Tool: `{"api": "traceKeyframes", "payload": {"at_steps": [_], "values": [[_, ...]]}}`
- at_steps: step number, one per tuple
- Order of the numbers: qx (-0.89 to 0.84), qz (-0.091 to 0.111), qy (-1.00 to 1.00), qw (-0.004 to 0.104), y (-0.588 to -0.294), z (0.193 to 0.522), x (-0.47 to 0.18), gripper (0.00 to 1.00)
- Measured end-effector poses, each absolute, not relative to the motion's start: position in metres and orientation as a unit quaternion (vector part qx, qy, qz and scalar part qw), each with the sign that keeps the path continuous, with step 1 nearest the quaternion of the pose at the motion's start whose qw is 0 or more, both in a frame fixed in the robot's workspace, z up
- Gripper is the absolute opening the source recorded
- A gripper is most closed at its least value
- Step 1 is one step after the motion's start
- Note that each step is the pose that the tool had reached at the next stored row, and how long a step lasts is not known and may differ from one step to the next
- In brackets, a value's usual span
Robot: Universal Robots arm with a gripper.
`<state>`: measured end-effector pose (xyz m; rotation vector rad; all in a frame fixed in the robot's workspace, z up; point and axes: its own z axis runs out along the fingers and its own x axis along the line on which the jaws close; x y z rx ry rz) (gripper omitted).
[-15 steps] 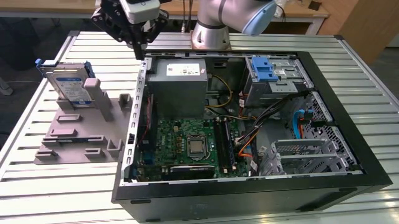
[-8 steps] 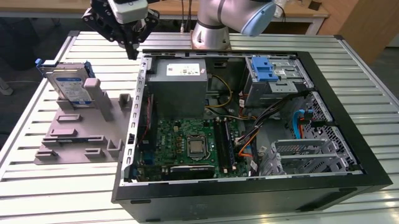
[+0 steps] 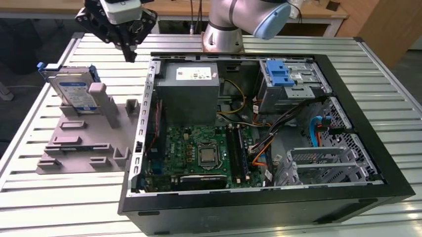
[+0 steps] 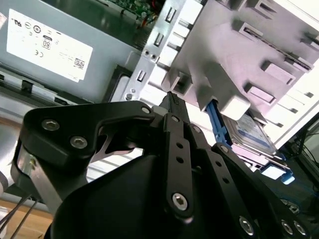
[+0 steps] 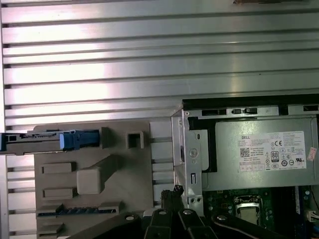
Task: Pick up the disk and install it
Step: 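Reach for the disk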
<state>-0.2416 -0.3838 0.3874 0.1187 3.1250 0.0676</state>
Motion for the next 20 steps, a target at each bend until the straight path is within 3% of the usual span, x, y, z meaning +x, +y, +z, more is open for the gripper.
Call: {"api": "traceKeyframes", "payload": {"at_steps": [6,20], "values": [[0.038,0.021,0.999,-0.007,-0.381,0.385,-0.254,0.11],[0.038,0.021,0.999,-0.006,-0.375,0.384,-0.286,0.11]]}}
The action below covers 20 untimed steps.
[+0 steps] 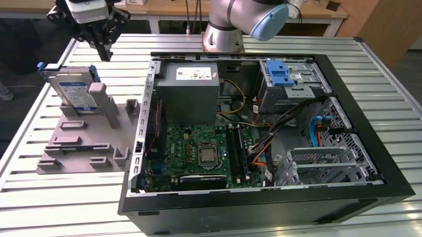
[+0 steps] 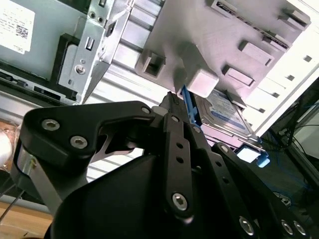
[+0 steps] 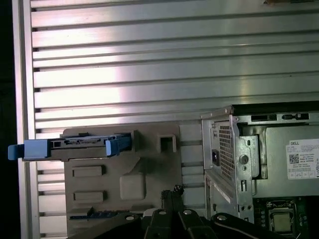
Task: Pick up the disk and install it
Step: 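Reach for the disk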
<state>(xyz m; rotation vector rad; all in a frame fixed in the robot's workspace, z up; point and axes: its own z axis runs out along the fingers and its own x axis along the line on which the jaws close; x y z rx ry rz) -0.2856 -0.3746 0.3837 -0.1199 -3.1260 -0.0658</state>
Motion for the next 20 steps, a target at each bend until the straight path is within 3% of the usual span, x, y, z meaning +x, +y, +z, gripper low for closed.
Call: {"api": "traceKeyframes", "payload": {"at_steps": [20], "values": [[-0.038,-0.020,-0.999,0.006,-0.355,0.381,-0.337,0.11]]}}
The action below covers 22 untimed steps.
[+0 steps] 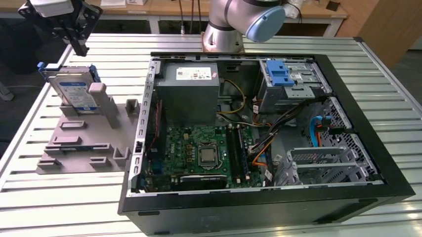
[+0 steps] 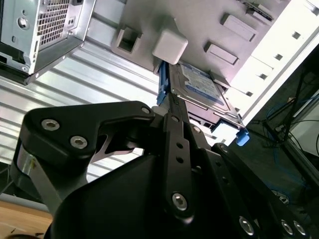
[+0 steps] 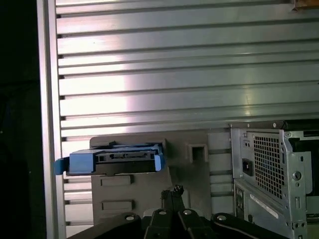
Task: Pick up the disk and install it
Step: 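Reach for the disk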
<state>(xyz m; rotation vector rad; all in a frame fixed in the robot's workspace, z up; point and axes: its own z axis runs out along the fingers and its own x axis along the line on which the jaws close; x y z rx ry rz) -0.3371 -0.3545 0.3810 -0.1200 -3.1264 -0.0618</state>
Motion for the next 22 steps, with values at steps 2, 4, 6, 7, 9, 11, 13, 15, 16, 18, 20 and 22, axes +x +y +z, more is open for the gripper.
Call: {"api": "traceKeyframes", "payload": {"at_steps": [2,4,6,7,9,11,13,15,16,18,20,22], "values": [[-0.038,-0.020,-0.999,0.006,-0.354,0.381,-0.339,0.11],[-0.038,-0.020,-0.999,0.006,-0.354,0.381,-0.339,0.11],[-0.038,-0.020,-0.999,0.006,-0.354,0.381,-0.339,0.11],[-0.038,-0.020,-0.999,0.006,-0.354,0.381,-0.339,0.11],[-0.038,-0.020,-0.999,0.006,-0.354,0.381,-0.341,0.11],[-0.038,-0.020,-0.999,0.006,-0.354,0.381,-0.343,0.11],[-0.038,-0.020,-0.999,0.006,-0.354,0.381,-0.347,0.11],[-0.038,-0.020,-0.999,0.006,-0.354,0.380,-0.351,0.11],[-0.038,-0.020,-0.999,0.006,-0.354,0.380,-0.353,0.11],[-0.038,-0.020,-0.999,0.006,-0.353,0.379,-0.357,0.11],[-0.038,-0.020,-0.999,0.006,-0.353,0.379,-0.362,0.11],[-0.038,-0.020,-0.999,0.006,-0.353,0.378,-0.366,0.11]]}}
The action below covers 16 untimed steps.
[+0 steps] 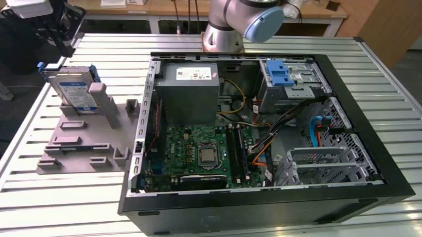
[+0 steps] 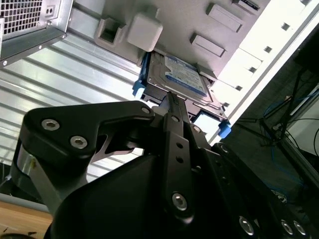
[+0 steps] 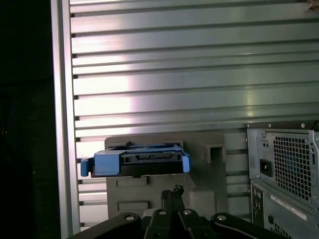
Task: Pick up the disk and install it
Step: 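Reach for the disk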
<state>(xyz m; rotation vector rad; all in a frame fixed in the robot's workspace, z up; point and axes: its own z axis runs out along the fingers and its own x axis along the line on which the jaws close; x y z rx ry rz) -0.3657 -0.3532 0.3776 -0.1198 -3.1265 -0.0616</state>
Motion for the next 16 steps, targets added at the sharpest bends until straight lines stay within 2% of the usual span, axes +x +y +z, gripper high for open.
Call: {"api": "traceKeyframes", "payload": {"at_steps": [16], "values": [[-0.038,-0.020,-0.999,0.006,-0.349,0.369,-0.401,0.11]]}}
